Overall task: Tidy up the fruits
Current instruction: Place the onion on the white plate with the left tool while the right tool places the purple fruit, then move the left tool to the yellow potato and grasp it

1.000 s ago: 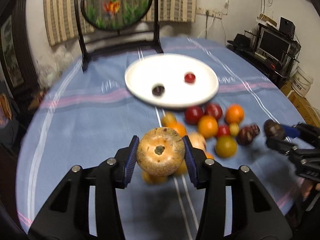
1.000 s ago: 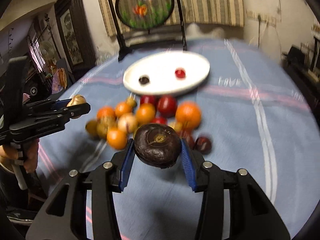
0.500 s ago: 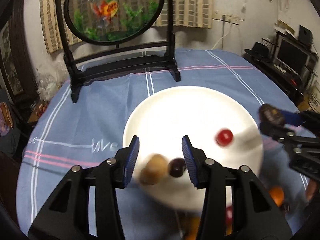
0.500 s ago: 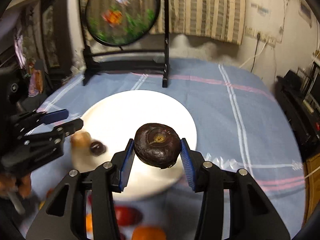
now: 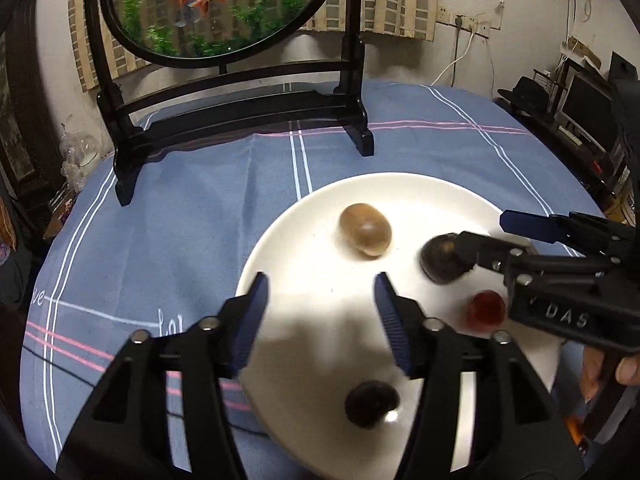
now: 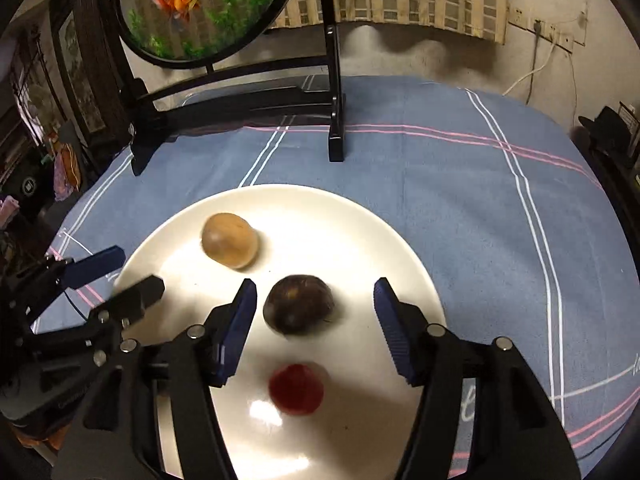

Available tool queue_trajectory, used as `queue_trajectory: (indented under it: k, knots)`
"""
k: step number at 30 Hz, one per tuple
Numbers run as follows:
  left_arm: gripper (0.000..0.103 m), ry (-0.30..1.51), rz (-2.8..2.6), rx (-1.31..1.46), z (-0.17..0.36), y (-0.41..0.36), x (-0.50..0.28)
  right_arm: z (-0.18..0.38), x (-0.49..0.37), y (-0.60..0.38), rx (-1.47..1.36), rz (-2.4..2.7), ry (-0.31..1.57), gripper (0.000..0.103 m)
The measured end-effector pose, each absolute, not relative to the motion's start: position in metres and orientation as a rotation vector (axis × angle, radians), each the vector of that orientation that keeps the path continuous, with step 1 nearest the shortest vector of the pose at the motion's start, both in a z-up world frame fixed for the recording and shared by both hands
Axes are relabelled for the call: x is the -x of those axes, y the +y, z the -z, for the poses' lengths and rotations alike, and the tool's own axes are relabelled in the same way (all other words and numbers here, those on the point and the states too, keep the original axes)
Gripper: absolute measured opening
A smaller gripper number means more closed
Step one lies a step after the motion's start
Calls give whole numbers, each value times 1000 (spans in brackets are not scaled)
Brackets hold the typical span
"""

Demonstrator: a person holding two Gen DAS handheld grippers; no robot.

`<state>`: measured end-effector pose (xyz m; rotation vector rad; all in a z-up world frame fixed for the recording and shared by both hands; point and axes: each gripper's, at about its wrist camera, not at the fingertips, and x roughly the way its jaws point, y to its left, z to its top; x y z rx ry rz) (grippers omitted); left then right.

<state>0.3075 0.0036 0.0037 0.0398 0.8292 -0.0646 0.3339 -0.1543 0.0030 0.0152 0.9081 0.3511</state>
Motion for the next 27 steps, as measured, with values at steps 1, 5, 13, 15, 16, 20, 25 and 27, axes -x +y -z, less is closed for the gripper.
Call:
queue_trajectory:
  k: [1,5,13,15,16,20,25,27]
  knots:
    - [62,826,65,-42,-5,3,-303,-6,-327,-160,-33,-355,906,61]
    - [73,785,78,-85,-17,2,-274,-15,-293,-183,-85,-382,900,61]
    - [85,756,106,-90,-30,6,-202,-17,-210,-225,-103,-375,895,62]
    - [88,743,105,-92,-32,6,-185,-16,-193,-232,-109,-361,889,63]
    - [90,737,105,-92,-32,7,-177,-15,-183,-235,-108,-356,890,63]
    - [91,732,108,-96,-30,12,-146,-10,-149,-243,-130,-356,886,64]
    - [92,754,110,-62,-19,23,-115,2,-113,-246,-153,-356,883,64]
    - [92,763,104,-47,-13,27,-103,5,-104,-247,-165,-359,879,64]
